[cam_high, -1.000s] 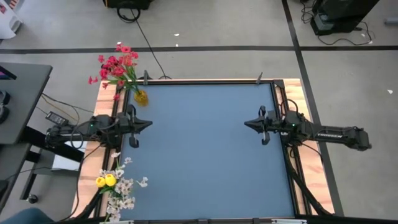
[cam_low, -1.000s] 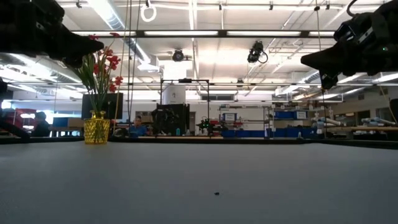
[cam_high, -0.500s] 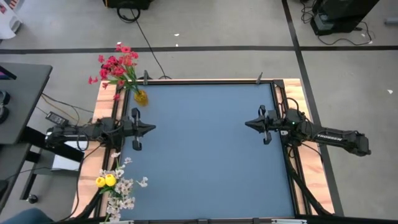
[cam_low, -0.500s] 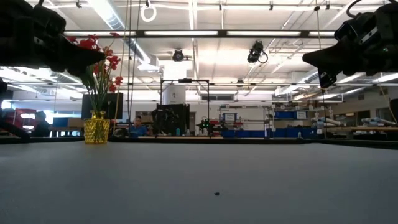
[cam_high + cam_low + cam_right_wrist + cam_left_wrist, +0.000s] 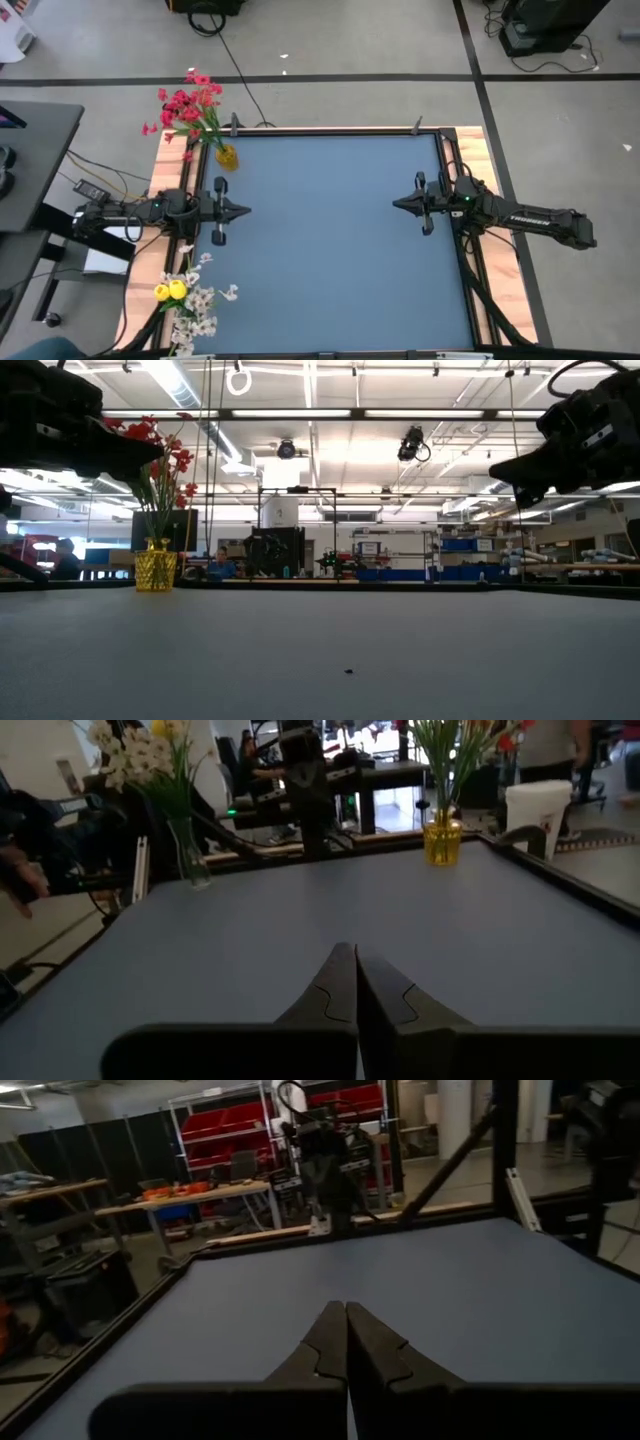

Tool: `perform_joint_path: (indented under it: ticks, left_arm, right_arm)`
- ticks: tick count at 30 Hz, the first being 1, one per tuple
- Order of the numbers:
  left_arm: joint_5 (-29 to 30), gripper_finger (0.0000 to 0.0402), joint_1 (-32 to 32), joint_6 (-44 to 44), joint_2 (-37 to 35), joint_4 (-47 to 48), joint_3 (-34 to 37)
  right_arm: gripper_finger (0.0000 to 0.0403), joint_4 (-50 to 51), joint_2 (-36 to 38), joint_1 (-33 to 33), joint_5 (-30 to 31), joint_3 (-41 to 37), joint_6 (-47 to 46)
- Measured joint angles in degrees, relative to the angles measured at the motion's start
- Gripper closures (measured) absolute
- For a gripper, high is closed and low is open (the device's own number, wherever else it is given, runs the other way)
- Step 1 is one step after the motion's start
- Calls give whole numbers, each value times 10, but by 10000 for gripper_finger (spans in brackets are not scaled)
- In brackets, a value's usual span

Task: Sort flowers into vase by color
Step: Return to Home Position

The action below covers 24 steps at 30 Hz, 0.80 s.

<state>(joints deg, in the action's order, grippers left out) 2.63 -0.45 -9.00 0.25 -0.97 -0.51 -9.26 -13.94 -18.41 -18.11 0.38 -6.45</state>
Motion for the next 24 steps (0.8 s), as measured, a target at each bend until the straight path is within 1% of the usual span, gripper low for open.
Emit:
perform_joint_path:
  ticks: [5, 9, 13, 17, 24]
  left_arm:
    - [-21, 401, -4, 4, 0, 4, 0]
    - [-22, 401, -5, 3, 1, 4, 0]
    - [-22, 393, -4, 7, 1, 4, 0]
    - [-22, 377, -4, 7, 1, 4, 1]
    - [-22, 371, -4, 7, 1, 4, 1]
  right_arm:
    - [403, 9, 0, 0, 0, 0, 22]
    - [401, 17, 0, 0, 0, 0, 19]
    - [378, 16, 0, 0, 2, 0, 14]
    - [353, 16, 0, 0, 18, 0, -16]
    - [347, 16, 0, 0, 21, 0, -43]
